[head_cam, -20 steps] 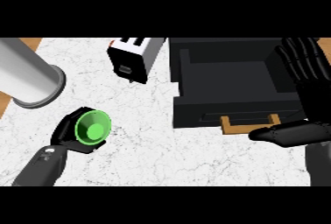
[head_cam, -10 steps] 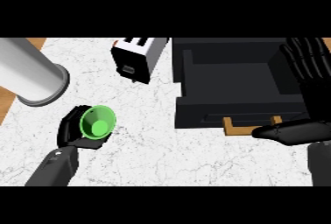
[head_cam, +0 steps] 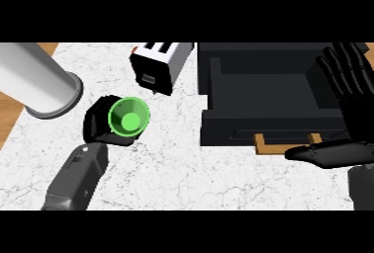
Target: Pick up the cup, place it into the drawer and close the drawer
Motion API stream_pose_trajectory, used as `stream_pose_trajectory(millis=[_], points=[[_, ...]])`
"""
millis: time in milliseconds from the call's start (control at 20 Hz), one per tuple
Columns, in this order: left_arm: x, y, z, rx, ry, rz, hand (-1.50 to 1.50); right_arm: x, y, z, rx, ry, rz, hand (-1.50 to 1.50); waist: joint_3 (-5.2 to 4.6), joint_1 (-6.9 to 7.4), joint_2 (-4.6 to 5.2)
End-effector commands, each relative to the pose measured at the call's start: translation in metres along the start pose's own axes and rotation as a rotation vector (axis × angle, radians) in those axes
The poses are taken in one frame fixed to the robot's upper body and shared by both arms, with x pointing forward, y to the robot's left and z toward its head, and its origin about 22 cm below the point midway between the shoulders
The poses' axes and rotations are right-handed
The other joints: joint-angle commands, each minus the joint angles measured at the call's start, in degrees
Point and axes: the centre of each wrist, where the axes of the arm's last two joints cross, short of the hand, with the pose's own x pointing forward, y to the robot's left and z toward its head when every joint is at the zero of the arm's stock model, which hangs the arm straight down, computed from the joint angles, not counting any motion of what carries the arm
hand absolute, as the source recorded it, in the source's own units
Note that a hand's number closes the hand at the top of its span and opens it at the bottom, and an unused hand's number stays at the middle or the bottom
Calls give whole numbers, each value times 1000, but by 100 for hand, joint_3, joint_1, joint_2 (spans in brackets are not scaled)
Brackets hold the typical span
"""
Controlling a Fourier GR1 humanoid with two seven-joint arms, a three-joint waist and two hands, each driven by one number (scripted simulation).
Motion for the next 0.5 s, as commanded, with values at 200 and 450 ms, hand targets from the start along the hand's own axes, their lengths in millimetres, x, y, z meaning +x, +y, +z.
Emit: stream_pose_trajectory(millis=[200, 450], points=[[47, -69, -88, -172, -111, 49, 150, -2, -3, 13, -29, -13, 11, -150, 8, 53, -30], [92, -137, -128, -234, -106, 59, 150, -7, 3, 0, -37, 4, 26, -150, 9, 72, -48]])
